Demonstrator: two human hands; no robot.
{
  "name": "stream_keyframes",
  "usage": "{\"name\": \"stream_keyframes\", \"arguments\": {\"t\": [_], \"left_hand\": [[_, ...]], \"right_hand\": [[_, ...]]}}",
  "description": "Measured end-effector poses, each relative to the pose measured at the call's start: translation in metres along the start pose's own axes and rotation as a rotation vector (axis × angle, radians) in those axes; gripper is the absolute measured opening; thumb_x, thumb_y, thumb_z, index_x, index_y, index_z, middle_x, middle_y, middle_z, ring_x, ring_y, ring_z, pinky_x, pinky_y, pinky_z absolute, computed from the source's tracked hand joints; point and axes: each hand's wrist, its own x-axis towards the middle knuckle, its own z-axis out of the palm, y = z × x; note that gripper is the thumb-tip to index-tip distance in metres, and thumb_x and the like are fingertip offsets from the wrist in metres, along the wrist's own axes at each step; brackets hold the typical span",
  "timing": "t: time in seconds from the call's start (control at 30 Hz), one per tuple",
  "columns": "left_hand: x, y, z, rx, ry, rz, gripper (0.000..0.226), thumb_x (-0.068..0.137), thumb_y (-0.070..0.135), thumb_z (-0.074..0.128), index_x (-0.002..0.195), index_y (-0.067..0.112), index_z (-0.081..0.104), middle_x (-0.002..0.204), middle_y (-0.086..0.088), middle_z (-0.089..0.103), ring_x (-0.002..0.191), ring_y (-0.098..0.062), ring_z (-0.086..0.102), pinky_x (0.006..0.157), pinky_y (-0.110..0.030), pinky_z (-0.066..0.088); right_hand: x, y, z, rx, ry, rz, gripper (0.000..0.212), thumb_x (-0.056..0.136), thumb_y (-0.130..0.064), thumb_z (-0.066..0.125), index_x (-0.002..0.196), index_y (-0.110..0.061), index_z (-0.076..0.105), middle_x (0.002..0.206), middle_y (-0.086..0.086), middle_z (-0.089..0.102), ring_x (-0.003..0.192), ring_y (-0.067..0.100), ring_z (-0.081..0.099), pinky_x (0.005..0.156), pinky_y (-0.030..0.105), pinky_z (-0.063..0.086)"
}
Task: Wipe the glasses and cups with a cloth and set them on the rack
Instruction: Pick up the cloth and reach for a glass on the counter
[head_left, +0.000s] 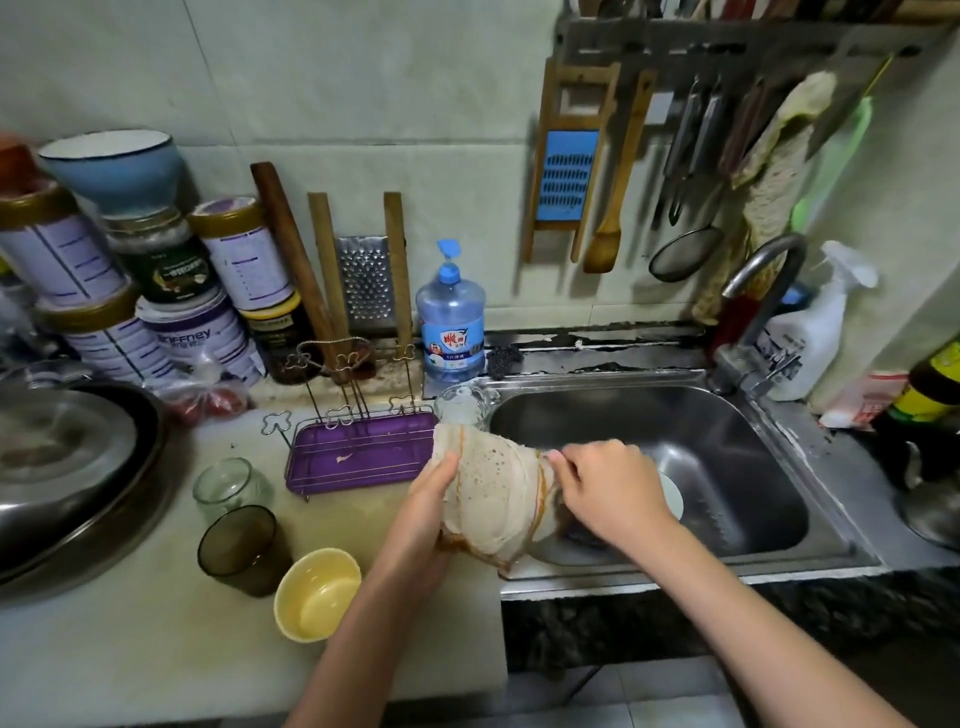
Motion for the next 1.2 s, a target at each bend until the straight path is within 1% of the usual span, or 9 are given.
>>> {"name": "stream_keyframes", "arguments": {"t": [0.13, 0.27, 0.37, 0.5, 0.57, 0.73, 0.83, 1.0, 1.2], "left_hand": [[0.019, -0.005, 0.021, -0.042, 0.043, 0.002, 0.031, 0.102, 0.028, 0.04, 0.117, 0.012, 0.062, 0.098, -0.005, 0.076, 0.081, -0.019, 0.074, 0.055, -0.031, 0.058], [0.035, -0.012, 0.049, -0.277, 0.055, -0.058, 0.04, 0.099, 0.028, 0.043, 0.126, 0.004, 0.059, 0.117, -0.015, 0.07, 0.106, -0.031, 0.066, 0.083, -0.043, 0.054], [0.048, -0.02, 0.073, -0.394, 0.003, -0.052, 0.04, 0.098, 0.03, 0.04, 0.118, 0.003, 0.063, 0.111, -0.017, 0.071, 0.099, -0.031, 0.069, 0.09, -0.045, 0.049], [0.061, -0.027, 0.092, -0.295, -0.048, -0.042, 0.051, 0.084, 0.036, 0.048, 0.126, 0.011, 0.059, 0.114, -0.012, 0.071, 0.094, -0.027, 0.072, 0.083, -0.043, 0.051], [0.067, -0.031, 0.097, -0.234, -0.05, -0.032, 0.056, 0.081, 0.036, 0.05, 0.132, 0.013, 0.056, 0.117, -0.011, 0.071, 0.096, -0.026, 0.071, 0.081, -0.04, 0.053], [0.08, -0.042, 0.102, -0.121, -0.015, -0.007, 0.057, 0.084, 0.033, 0.048, 0.139, 0.017, 0.049, 0.125, -0.009, 0.067, 0.113, -0.026, 0.064, 0.08, -0.039, 0.058], [0.09, -0.052, 0.1, -0.095, 0.026, 0.024, 0.047, 0.094, 0.025, 0.045, 0.141, 0.02, 0.046, 0.131, -0.007, 0.063, 0.122, -0.029, 0.059, 0.098, -0.048, 0.05], [0.088, -0.069, 0.079, 0.177, 0.332, 0.04, 0.029, 0.101, 0.014, 0.047, 0.127, 0.025, 0.054, 0.105, 0.002, 0.066, 0.089, -0.012, 0.061, 0.077, -0.028, 0.049], [0.069, -0.086, 0.017, 0.376, 0.797, 0.334, 0.021, 0.086, -0.002, 0.068, 0.089, 0.014, 0.056, 0.073, -0.005, 0.057, 0.06, -0.004, 0.058, 0.06, -0.012, 0.045]], "right_hand": [[0.027, 0.04, 0.008, 0.417, 0.079, 0.086, 0.034, 0.095, -0.033, 0.056, 0.067, -0.013, 0.062, 0.065, 0.006, 0.064, 0.07, 0.032, 0.059, 0.063, 0.036, 0.043], [0.049, 0.074, 0.014, 0.535, -0.042, 0.175, 0.018, 0.09, -0.022, 0.062, 0.073, -0.019, 0.061, 0.075, -0.002, 0.064, 0.079, 0.023, 0.06, 0.069, 0.03, 0.039], [0.057, 0.088, 0.019, 0.673, 0.07, 0.169, 0.008, 0.085, -0.016, 0.069, 0.084, -0.014, 0.061, 0.078, 0.001, 0.062, 0.072, 0.018, 0.056, 0.071, 0.026, 0.042], [0.073, 0.098, 0.017, 1.022, -0.403, 0.332, 0.048, 0.088, -0.048, 0.061, 0.075, -0.002, 0.066, 0.068, 0.002, 0.059, 0.065, 0.015, 0.051, 0.063, 0.028, 0.039], [0.078, 0.104, 0.02, 1.196, -0.526, 0.401, 0.047, 0.08, -0.045, 0.071, 0.082, 0.003, 0.068, 0.076, 0.01, 0.063, 0.071, 0.019, 0.054, 0.064, 0.029, 0.04], [0.086, 0.12, 0.026, 1.041, -0.206, 0.24, 0.029, 0.083, -0.026, 0.073, 0.073, -0.007, 0.055, 0.063, -0.001, 0.049, 0.061, 0.014, 0.045, 0.059, 0.03, 0.035], [0.089, 0.121, 0.022, 1.17, -0.192, 0.163, 0.019, 0.094, -0.026, 0.058, 0.084, -0.012, 0.051, 0.075, 0.003, 0.056, 0.072, 0.02, 0.054, 0.068, 0.036, 0.045], [0.097, 0.115, 0.028, 1.325, -0.3, 0.142, 0.002, 0.097, -0.029, 0.053, 0.096, -0.03, 0.052, 0.104, 0.009, 0.066, 0.102, 0.03, 0.064, 0.092, 0.057, 0.048], [0.092, 0.108, 0.046, 1.463, -0.393, 0.211, 0.007, 0.099, -0.021, 0.05, 0.103, -0.024, 0.054, 0.109, 0.01, 0.066, 0.104, 0.023, 0.064, 0.094, 0.051, 0.051]]}}
